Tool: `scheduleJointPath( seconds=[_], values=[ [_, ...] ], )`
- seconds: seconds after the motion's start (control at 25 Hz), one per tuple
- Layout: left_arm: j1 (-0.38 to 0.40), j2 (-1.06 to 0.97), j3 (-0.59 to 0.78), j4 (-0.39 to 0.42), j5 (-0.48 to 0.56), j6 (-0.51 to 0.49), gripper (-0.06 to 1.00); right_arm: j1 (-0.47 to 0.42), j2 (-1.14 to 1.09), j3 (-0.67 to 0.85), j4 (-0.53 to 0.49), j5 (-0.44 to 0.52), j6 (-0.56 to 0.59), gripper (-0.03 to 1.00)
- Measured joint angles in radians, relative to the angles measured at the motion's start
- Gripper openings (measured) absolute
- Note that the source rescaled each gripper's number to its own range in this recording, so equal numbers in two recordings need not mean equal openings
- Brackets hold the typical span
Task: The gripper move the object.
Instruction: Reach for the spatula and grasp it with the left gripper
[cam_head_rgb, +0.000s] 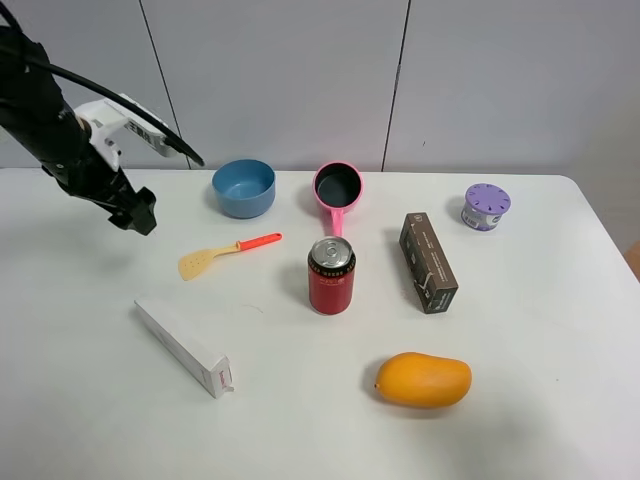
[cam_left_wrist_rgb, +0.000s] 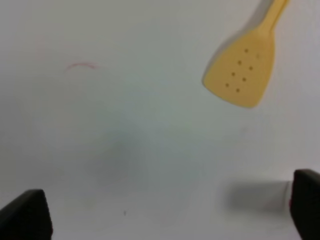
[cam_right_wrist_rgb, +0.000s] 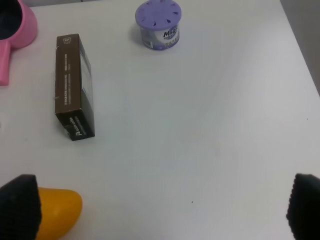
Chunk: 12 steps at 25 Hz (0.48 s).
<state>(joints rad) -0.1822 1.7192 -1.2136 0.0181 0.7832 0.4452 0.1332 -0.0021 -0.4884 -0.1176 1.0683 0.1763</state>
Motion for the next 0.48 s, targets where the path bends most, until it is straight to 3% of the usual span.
scheduleJointPath(
  seconds=[0.48],
  values=[
    [-0.002, 0.201, -0.167, -0.043, -0.011, 0.056, 0.96, 0.000, 0.000, 0.000, 0.000, 0.000, 0.000, 1.00]
  ],
)
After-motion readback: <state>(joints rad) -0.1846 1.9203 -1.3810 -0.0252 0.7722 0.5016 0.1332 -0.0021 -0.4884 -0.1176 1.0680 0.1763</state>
